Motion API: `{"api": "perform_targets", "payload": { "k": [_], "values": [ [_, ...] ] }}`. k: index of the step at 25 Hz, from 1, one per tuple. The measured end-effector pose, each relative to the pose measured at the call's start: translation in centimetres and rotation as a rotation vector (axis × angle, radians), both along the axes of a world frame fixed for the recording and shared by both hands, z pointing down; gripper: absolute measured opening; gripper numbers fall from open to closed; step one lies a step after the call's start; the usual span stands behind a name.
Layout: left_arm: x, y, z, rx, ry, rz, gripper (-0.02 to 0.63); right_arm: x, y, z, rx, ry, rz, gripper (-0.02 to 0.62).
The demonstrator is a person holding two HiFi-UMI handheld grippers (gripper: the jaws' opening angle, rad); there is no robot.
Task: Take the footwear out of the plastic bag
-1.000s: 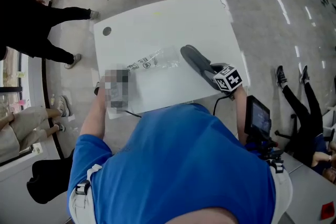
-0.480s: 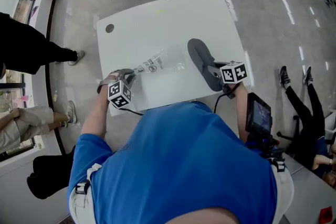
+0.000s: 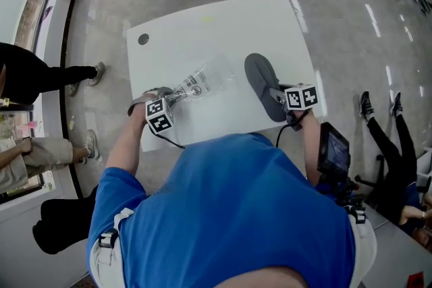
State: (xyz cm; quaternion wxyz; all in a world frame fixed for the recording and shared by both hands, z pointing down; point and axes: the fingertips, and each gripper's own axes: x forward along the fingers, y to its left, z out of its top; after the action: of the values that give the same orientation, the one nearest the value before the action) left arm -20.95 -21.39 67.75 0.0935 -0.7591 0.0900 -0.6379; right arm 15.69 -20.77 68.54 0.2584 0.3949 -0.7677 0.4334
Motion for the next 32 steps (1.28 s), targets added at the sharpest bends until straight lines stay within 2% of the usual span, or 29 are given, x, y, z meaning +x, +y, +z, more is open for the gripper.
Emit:
{"api": "perform_targets", "payload": {
  "k": [3, 8, 10, 15, 21, 26, 32],
  "values": [
    [-0.3, -0.1, 1.0, -0.004, -0.056, 0.015, 0.172, 0.2, 0.1, 0.3, 0.007, 0.032, 0.001, 0.127],
    [-0.3, -0.6, 2.0, 0.01, -0.114, 0.035, 0.263, 1.5, 0.1, 1.4, 0.016, 0.148, 0.003, 0.165],
    [-0.4, -0.8, 2.3, 0.013, -0.124, 0.033, 0.319, 1.8, 0.1, 1.7, 0.014, 0.182, 0.0, 0.173],
    [-0.5, -1.1, 2.1, 0.045, -0.114, 0.028, 0.373, 2.1, 0.3, 2.0, 0.017, 0.241, -0.013, 0.176],
    [-0.4, -1.5, 1.3, 0.101, -0.062, 0.013, 0.414, 2.3, 0.3, 1.9, 0.017, 0.252, -0.007, 0.176],
    [0.4, -2.3, -0.7, 0.168, 0.034, -0.009, 0.414, 2.5, -0.1, 1.2, 0.038, 0.261, -0.002, 0.176],
    [0.5, -3.5, -2.9, 0.262, 0.124, -0.073, 0.414, 2.9, -0.9, -0.3, 0.101, 0.292, 0.007, 0.176]
  ]
}}
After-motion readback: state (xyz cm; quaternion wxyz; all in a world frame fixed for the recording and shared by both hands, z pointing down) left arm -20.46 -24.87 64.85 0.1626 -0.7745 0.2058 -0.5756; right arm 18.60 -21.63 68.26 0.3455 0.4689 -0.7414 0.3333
